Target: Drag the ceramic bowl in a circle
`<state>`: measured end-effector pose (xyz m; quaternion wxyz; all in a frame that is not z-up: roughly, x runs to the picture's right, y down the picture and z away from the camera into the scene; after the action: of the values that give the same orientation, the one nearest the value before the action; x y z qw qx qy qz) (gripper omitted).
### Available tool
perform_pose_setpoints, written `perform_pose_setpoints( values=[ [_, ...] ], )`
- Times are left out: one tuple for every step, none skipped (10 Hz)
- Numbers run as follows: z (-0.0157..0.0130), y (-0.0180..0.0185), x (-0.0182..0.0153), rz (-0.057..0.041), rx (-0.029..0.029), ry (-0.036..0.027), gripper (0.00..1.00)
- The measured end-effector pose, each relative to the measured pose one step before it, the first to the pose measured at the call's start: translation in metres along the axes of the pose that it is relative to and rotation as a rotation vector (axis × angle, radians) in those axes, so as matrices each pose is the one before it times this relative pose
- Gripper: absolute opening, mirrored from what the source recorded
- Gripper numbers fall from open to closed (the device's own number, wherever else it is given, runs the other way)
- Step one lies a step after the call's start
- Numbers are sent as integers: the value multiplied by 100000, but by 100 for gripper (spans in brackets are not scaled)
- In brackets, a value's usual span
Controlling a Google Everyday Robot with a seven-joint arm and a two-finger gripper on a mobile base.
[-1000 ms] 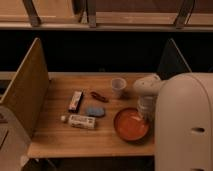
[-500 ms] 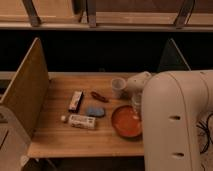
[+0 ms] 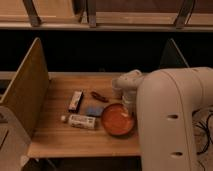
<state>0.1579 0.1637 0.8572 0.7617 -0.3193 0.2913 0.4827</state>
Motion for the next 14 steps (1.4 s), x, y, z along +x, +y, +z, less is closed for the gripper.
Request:
perform_pose_setpoints(
  values=[
    [416, -198, 1658, 1527, 801, 4862, 11],
    [761, -1060, 2157, 3740, 1538, 6255, 11],
    [896, -1450, 1712, 4723, 1485, 5388, 11],
    [1024, -1861, 1279, 5806, 1465, 4745, 11],
    [673, -1437, 307, 4157, 977, 2327, 11],
    [463, -1900, -908, 4627, 1729, 976, 11],
    [-104, -691, -948, 1117, 1389, -95, 11],
    [-535, -297, -1713, -379, 1745, -1529, 11],
    [-621, 44, -1706, -1402, 1520, -1981, 11],
    [-816, 596, -1943, -2683, 1248, -2411, 11],
    [-207, 301, -529, -1033, 218, -596, 11],
    [-803, 1204, -1770, -3567, 213, -2442, 11],
    [-687, 1395, -1302, -2929, -1059, -2395, 11],
    [-475, 1273, -798, -2370, -1393, -1846, 11]
  ],
)
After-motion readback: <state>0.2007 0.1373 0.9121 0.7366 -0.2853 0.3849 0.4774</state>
